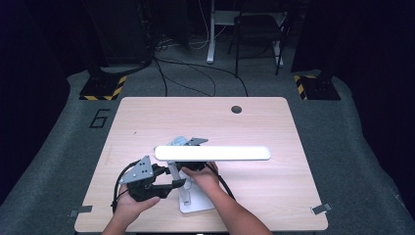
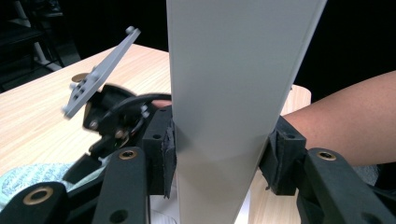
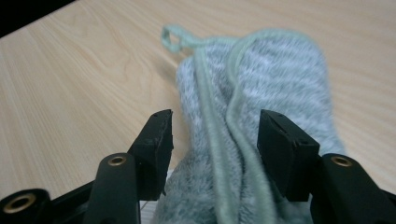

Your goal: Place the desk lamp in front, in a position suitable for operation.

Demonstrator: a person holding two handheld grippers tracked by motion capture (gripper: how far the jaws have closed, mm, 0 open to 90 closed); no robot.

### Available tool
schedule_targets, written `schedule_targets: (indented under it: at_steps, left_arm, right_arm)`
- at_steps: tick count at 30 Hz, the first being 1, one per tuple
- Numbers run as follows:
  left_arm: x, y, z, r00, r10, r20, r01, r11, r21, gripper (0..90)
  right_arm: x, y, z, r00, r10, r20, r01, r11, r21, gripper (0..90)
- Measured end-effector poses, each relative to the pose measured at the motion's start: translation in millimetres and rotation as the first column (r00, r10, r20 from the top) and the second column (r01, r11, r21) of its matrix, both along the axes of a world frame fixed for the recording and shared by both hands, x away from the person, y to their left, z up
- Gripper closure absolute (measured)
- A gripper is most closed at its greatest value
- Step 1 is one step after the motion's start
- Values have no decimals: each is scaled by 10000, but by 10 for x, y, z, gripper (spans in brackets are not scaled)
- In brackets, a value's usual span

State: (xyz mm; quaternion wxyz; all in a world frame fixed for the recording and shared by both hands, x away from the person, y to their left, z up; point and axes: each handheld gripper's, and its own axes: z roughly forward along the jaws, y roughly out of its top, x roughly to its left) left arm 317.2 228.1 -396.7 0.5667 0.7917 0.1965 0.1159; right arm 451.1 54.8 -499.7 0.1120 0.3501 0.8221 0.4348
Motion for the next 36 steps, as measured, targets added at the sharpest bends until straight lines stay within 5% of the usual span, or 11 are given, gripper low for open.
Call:
schedule_targets:
  at_steps: [4,6,12,20,28,36]
  left_arm:
    - [1,-3,0,10000,14,-16,-14,10000,-12,529]
    - [-6,-11,-4,10000,46,-78,-47,9999,-93,529]
    - [-7,-21,-8,10000,65,-10,-66,9999,-94,530]
    - [-39,-40,3,9983,582,88,-582,9983,17,536]
    - [-51,-52,9,9971,744,146,-745,9971,126,538]
    - [-65,-72,8,9972,736,128,-738,9972,154,540]
  right_arm:
    - [20,-59,9,9999,-137,24,137,9999,-53,584]
    - [60,-91,-47,9968,154,-785,-155,9999,-12,654]
    - [97,-107,-125,9879,69,-1548,72,9959,900,731]
    - [108,-151,-101,9916,608,-1142,-606,9981,50,752]
    - [120,-485,-57,9953,380,-894,-441,9968,-672,754]
    - [129,-884,-50,9954,-150,-947,82,9974,-717,754]
